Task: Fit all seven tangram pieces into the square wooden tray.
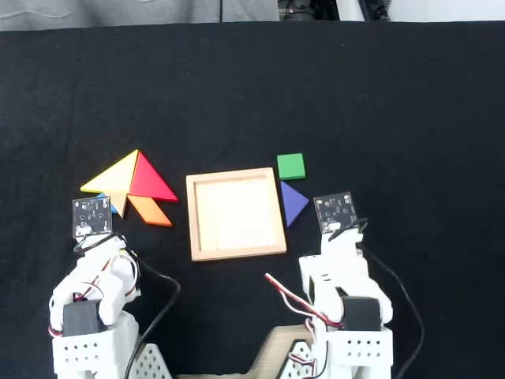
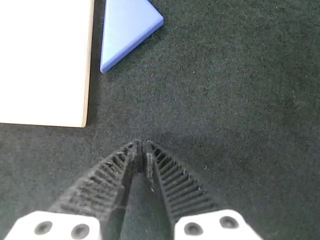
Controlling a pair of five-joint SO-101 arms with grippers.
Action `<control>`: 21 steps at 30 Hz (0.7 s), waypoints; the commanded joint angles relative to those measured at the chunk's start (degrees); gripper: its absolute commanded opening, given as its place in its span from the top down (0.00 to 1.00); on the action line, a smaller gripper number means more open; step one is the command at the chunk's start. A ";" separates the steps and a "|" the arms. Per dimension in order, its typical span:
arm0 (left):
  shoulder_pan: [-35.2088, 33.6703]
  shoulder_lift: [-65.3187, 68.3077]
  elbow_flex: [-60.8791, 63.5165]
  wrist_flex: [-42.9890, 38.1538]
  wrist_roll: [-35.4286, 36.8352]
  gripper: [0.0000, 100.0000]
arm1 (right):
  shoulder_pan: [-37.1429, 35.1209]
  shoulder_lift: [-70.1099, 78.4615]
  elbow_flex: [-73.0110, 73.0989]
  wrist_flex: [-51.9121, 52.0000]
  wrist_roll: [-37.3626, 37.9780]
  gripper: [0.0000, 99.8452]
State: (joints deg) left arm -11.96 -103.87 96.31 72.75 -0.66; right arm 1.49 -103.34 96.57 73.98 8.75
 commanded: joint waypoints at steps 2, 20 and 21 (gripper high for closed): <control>-0.57 -0.26 1.10 0.18 0.18 0.97 | -0.53 -4.09 0.04 0.26 -0.26 0.99; 3.03 -0.35 1.10 -0.18 0.18 0.97 | -0.70 -4.09 0.04 0.26 -0.18 0.99; 3.74 -0.44 1.10 -0.35 -0.09 0.97 | -0.79 -4.09 0.04 0.00 -0.09 0.99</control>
State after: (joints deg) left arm -10.37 -103.87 96.31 72.75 -0.66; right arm 1.49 -103.34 96.57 73.98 8.75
